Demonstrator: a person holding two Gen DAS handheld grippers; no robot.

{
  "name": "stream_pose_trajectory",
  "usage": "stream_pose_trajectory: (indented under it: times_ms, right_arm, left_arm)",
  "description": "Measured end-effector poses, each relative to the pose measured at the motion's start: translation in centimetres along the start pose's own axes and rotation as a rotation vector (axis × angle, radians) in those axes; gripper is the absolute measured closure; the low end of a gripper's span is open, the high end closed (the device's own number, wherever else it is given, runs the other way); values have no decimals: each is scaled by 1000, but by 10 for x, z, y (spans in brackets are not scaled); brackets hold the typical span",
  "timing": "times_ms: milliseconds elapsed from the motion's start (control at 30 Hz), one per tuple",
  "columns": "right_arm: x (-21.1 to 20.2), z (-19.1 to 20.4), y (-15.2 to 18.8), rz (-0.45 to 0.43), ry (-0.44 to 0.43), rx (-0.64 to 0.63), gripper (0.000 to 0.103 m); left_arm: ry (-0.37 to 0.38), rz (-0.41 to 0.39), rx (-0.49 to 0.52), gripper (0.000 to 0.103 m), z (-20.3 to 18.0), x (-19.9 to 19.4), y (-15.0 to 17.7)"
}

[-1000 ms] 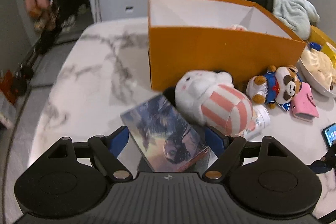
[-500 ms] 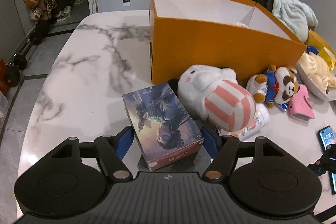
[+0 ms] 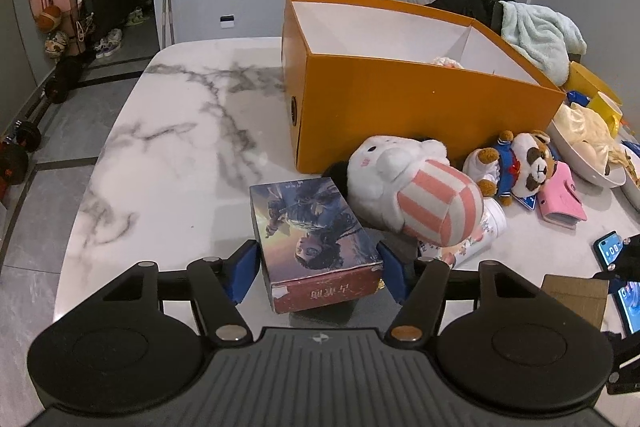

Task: Organize objects
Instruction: 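Grasp the picture book with the left tool while the right tool grasps the small cardboard box, then lift and carry the book and cardboard box over the orange box with both tools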

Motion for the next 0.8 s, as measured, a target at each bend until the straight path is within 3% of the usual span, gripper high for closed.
stream_pose_trajectory:
  times_ms: [300,800]
  right_arm:
    - [-8,-7,-7,-31,4,24,55]
    - [-14,-9,-13,-50,5,51,55]
  left_arm:
    - [42,-54,24,30,3,-20,-8]
    - [92,-69,29,31,15,-35,-6]
Point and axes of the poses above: each gripper's, at about its wrist camera, not at the fingertips, and x roughly the way its jaws point, z to its left, y to its underside, the point moved 6 cm from there along x, roughly the way its jaws point, and after that the axes turned 3 degrees about -x, right-handed, at the moved point
